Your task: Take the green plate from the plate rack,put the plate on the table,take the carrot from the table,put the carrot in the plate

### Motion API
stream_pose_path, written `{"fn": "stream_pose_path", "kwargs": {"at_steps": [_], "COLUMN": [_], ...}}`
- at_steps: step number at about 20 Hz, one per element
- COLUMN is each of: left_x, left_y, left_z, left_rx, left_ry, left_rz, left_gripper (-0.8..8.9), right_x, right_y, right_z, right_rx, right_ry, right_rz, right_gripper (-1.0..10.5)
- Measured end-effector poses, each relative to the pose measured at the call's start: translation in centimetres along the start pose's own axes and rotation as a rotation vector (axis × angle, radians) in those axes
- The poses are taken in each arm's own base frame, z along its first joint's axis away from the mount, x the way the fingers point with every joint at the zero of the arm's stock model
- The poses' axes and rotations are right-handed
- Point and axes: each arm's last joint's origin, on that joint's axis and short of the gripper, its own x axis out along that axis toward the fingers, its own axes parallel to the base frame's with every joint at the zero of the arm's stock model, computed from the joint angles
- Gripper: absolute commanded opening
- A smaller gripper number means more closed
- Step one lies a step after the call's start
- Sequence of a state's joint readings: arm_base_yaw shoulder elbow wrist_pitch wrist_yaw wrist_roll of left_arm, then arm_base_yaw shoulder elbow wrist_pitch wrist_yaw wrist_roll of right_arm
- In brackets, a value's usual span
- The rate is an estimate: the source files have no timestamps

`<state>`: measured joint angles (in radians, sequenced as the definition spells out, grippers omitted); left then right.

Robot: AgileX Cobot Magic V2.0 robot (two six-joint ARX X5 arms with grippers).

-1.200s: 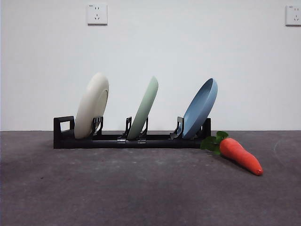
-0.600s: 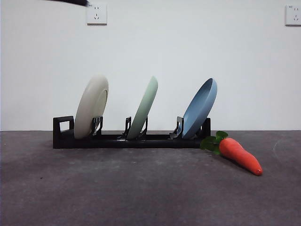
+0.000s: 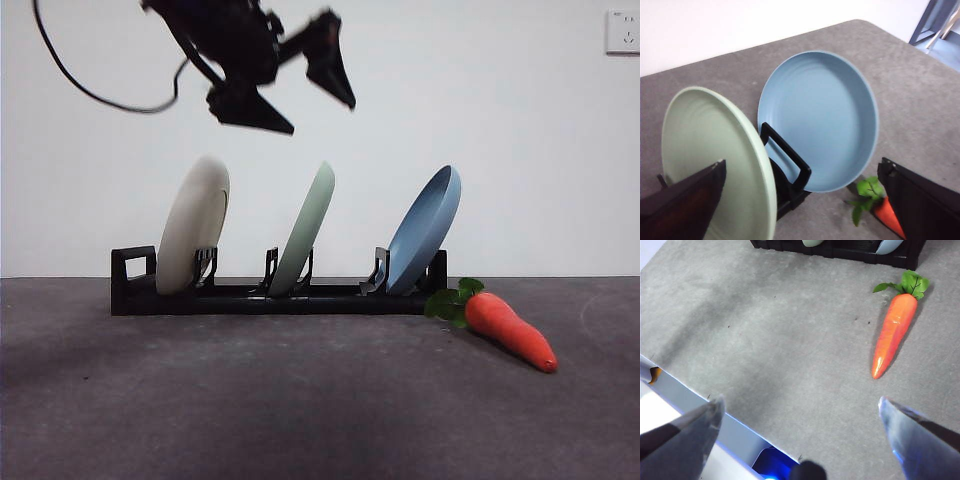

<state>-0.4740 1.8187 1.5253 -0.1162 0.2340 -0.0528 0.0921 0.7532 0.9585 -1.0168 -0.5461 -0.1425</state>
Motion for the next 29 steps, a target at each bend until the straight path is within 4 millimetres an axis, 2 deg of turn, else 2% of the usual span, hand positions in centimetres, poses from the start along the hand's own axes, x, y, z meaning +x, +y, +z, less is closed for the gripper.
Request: {"fn": "stream_pose_path", "kwargs": {"at_steps": [7, 12, 13, 15, 17, 20, 22, 23, 29], "left_x": [4.0, 5.7, 5.7, 5.7, 5.7, 5.7, 5.7, 5.7, 5.6], "left_y": [1.2, 1.7, 1.7, 1.7, 1.7, 1.6, 1.5, 1.5, 1.7], "left_z": [-2.8, -4.6, -4.6, -4.6, -4.8, -5.1, -5.1, -5.1, -4.8], "left_rx": [-0.002, -0.007, -0.007, -0.006, -0.009, -0.015, -0.015, -0.015, -0.002], "left_ry": [0.021, 0.071, 0.072, 0.071, 0.086, 0.117, 0.119, 0.119, 0.110], "left_rz": [0.044, 0.049, 0.049, 0.048, 0.048, 0.048, 0.044, 0.041, -0.002], "left_gripper": [5.43, 5.26, 4.58, 2.20, 1.22, 1.06, 0.02, -0.09, -0.08], "right_x": [0.4, 0.6, 0.6, 0.6, 0.6, 0.6, 0.6, 0.6, 0.6], "right_y": [-0.3, -0.4, -0.4, -0.4, -0.4, -0.4, -0.4, -0.4, -0.4], "right_z": [0.2, 0.3, 0.3, 0.3, 0.3, 0.3, 0.3, 0.3, 0.3], "right_rx": [0.008, 0.011, 0.011, 0.011, 0.011, 0.011, 0.011, 0.011, 0.011], "right_ry": [0.013, 0.019, 0.019, 0.019, 0.018, 0.018, 0.018, 0.018, 0.018], "right_rz": [0.002, 0.003, 0.003, 0.003, 0.003, 0.003, 0.003, 0.003, 0.004], "right_gripper": [6.9, 6.9, 6.9, 6.9, 6.9, 6.9, 6.9, 6.9, 6.9]}}
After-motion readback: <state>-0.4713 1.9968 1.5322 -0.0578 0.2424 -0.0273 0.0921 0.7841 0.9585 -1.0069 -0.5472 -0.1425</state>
